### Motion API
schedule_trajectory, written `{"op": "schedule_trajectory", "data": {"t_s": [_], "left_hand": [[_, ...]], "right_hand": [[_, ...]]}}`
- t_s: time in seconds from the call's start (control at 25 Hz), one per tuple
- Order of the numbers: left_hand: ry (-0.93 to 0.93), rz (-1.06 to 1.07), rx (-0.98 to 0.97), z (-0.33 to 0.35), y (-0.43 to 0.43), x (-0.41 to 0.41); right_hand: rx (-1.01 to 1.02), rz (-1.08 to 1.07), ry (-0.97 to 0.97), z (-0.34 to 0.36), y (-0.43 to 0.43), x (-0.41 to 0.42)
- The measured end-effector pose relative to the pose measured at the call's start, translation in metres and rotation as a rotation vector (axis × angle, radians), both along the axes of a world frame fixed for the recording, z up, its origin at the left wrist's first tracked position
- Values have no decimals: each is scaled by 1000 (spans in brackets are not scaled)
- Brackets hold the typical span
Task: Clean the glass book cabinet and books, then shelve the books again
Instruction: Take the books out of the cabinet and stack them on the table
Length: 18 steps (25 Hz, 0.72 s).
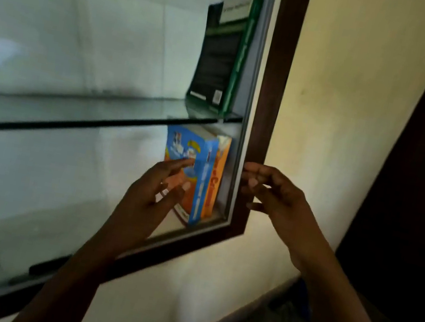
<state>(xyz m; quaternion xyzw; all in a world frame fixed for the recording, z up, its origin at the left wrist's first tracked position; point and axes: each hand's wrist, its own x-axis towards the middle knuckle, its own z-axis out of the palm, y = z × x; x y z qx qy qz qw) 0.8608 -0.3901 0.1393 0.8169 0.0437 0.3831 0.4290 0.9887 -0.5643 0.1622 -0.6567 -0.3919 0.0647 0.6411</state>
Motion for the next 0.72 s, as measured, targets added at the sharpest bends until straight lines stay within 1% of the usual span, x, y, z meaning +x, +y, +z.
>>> {"op": "schedule_trajectory", "data": {"t_s": [0.12, 0.2, 0.28, 0.36, 0.44, 0.56, 0.64, 0.72], "left_hand": [[-83, 13, 136, 43, 16, 55], [-131, 50, 175, 64, 31, 89], [-188, 118, 179, 81, 47, 118], [-219, 165, 113, 97, 62, 143], [-201, 163, 34, 112, 71, 163], [-116, 114, -125, 131, 80, 182], [-95, 36, -264, 136, 86, 187], [-173, -1, -325, 137, 87, 191]], "right_hand": [[127, -13, -63, 33, 35, 44], [238, -5, -53, 46, 68, 74], [281, 6, -34, 52, 104, 98], [271, 18, -69, 55, 140, 112], [288, 3, -110, 58, 167, 116], [357, 27, -52, 62, 186, 122], [363, 156, -42, 59, 187, 129], [283, 366, -76, 60, 184, 137]]}}
